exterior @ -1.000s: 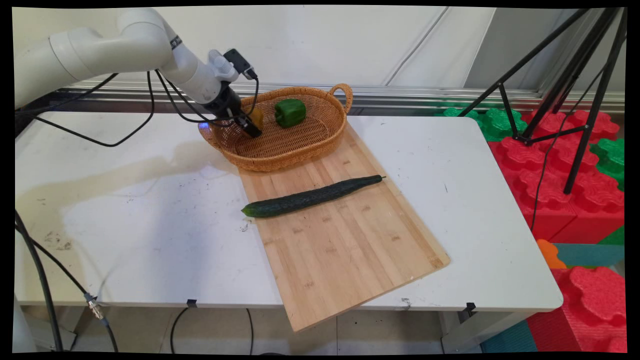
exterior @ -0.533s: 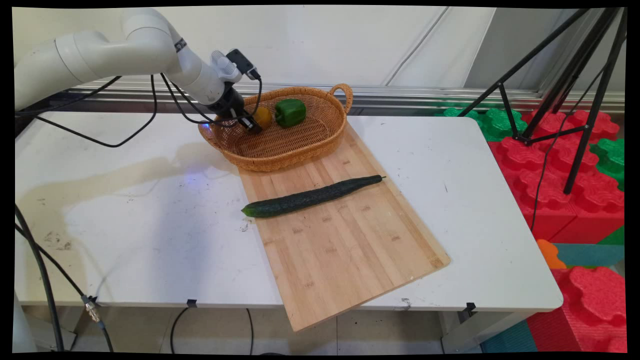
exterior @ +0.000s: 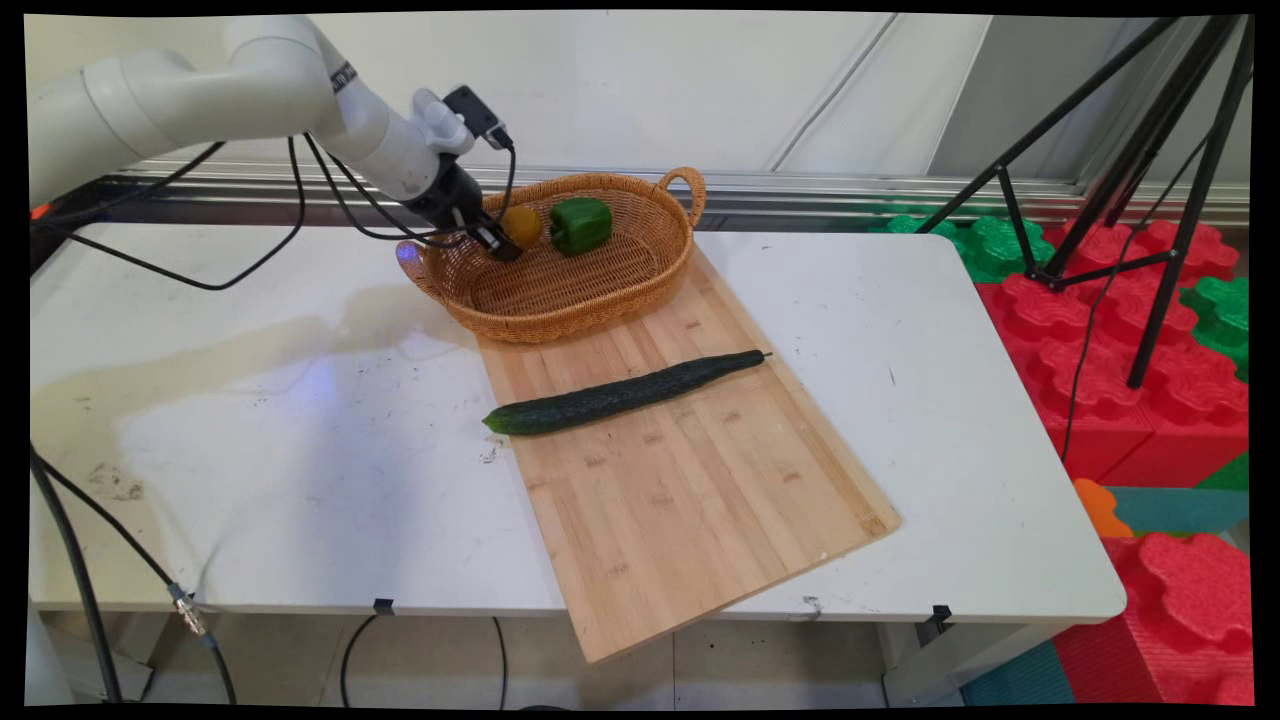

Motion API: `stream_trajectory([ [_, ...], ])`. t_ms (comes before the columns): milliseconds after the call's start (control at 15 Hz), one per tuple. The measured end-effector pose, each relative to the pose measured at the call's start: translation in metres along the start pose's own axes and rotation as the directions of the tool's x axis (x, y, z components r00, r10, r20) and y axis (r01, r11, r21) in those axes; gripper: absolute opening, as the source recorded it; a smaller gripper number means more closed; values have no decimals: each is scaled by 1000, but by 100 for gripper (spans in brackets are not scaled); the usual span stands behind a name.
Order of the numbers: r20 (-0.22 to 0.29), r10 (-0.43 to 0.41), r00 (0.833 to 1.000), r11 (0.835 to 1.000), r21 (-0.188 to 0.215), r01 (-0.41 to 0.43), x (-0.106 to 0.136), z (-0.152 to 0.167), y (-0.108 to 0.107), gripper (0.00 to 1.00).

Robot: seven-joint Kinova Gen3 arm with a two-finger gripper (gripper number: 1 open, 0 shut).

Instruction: Place the picked object on the cutting board

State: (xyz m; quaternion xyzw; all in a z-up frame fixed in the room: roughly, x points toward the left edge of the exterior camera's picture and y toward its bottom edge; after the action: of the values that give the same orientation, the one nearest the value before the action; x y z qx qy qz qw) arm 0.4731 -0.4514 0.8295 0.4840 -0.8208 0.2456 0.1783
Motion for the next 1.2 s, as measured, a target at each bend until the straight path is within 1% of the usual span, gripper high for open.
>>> stream_trajectory([
  [333, -25, 40, 999, 999, -32, -41, -1, -27, -3, 0],
  [733, -69, 81, 994, 992, -90, -87, -1, -73, -8, 0],
  [1000, -97, 107, 989, 982, -147, -121, -3, -105, -7, 0],
  [1200, -121, 127, 985, 967, -208, -150, -4, -130, -1, 0],
])
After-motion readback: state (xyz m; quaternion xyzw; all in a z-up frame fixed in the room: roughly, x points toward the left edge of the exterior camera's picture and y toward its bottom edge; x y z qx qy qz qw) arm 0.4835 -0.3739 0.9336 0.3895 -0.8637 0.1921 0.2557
